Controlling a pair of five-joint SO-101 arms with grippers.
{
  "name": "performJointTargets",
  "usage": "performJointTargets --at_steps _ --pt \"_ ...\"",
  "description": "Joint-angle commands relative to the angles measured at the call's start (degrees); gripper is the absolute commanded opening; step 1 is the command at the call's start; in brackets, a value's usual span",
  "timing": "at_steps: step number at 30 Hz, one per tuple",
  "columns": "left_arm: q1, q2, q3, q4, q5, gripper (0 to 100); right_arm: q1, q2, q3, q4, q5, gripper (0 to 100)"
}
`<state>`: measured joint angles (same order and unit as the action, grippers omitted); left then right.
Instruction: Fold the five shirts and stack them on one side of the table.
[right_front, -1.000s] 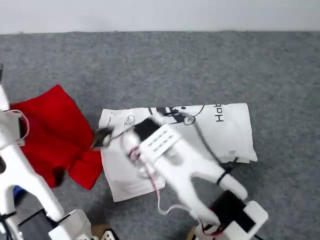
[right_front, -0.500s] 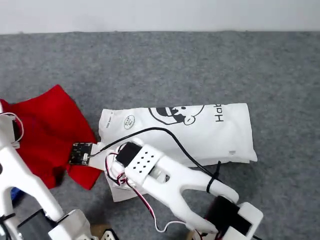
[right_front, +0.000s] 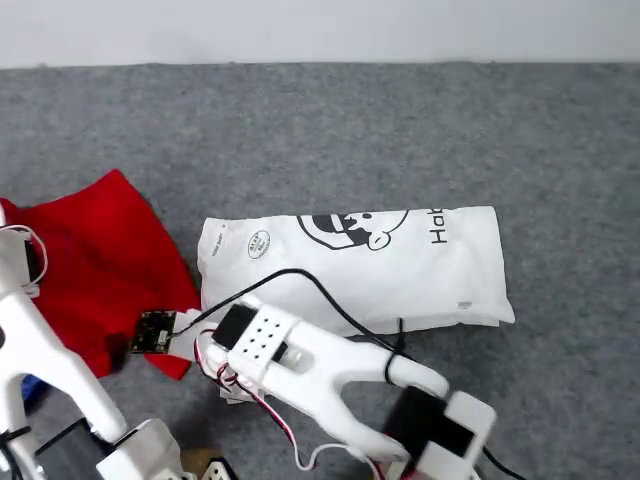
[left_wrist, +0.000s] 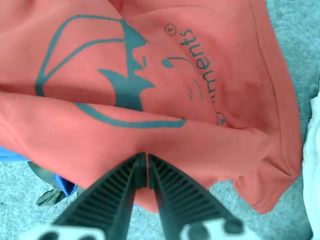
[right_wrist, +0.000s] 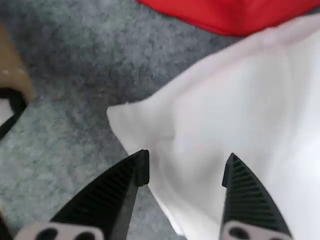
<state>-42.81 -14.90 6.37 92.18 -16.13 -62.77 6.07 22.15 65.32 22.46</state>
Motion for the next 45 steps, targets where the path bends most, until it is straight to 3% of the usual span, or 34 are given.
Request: performJointTargets --at_steps 1,5,11,25,34,41,45 --pt "0.09 -2.73 -0.84 0.53 0.26 2 1.54 1.98 -1.41 -2.68 -0.09 15.7" --pt "0.09 -2.73 -0.84 0.53 0.26 2 4.7 2.51 -4.04 -2.07 1.67 1.9" --pt "0.18 -2.73 -0.84 0.53 0.44 2 10.33 2.51 -11.34 2.24 6.07 1.1" --pt "2.46 -2.46 -0.75 0.53 0.53 2 20.44 12.88 -27.16 0.31 18.46 2.7" --pt "4.22 -2.46 -0.75 0.53 0.62 2 24.84 20.35 -38.33 2.68 18.29 23.9" --pt "4.22 -2.37 -0.75 0.53 0.62 2 28.09 20.26 -40.26 3.91 18.29 20.3" --pt "4.22 -2.37 -0.75 0.53 0.62 2 26.51 17.45 -42.81 12.97 18.2 13.2"
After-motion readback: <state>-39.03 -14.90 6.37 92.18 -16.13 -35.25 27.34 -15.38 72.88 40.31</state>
